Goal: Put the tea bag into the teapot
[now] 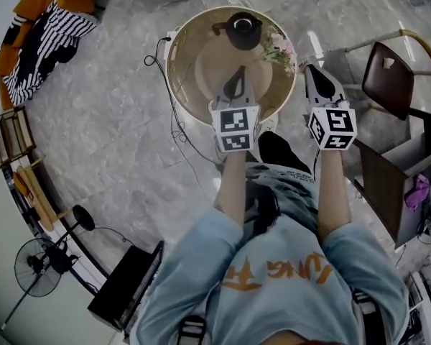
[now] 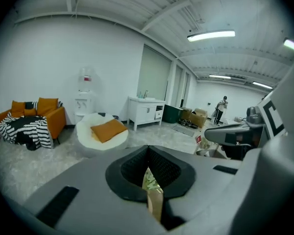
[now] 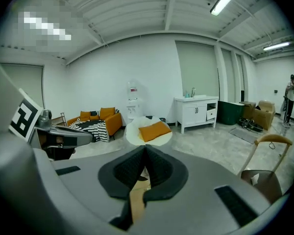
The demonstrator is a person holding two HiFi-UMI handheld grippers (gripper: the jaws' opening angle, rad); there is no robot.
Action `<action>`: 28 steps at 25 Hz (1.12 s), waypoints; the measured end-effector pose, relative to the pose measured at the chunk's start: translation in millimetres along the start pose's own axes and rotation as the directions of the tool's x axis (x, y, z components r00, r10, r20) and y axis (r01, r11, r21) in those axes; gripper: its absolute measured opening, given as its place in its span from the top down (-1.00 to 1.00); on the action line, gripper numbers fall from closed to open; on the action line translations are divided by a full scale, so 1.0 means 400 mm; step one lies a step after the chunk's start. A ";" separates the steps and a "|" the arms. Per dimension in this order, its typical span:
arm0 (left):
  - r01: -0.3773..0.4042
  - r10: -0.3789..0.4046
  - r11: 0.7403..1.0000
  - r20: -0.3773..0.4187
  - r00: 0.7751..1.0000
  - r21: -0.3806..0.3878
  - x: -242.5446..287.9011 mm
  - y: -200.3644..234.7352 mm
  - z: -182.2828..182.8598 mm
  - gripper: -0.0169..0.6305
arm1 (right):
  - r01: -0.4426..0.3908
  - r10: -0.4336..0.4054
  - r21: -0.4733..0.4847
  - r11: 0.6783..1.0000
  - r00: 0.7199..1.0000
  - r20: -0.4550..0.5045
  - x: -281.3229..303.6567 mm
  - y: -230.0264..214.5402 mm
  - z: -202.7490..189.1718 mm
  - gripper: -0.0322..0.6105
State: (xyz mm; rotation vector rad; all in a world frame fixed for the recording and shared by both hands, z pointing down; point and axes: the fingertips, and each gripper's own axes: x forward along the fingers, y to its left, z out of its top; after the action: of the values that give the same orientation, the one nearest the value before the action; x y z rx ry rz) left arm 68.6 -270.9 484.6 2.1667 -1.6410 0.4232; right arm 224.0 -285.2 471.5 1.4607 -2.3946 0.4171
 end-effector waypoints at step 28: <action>-0.067 0.042 0.983 -0.147 0.988 -0.168 0.264 0.242 -0.118 0.87 | -0.212 0.200 -0.030 0.977 0.955 -0.217 0.428 0.157 -0.110 0.86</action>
State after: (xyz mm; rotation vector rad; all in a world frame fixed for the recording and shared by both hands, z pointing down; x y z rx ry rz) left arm 3.5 -360.9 586.5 1.9234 -1.5996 0.4242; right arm 98.1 -378.1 575.0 1.0867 -2.3708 0.5266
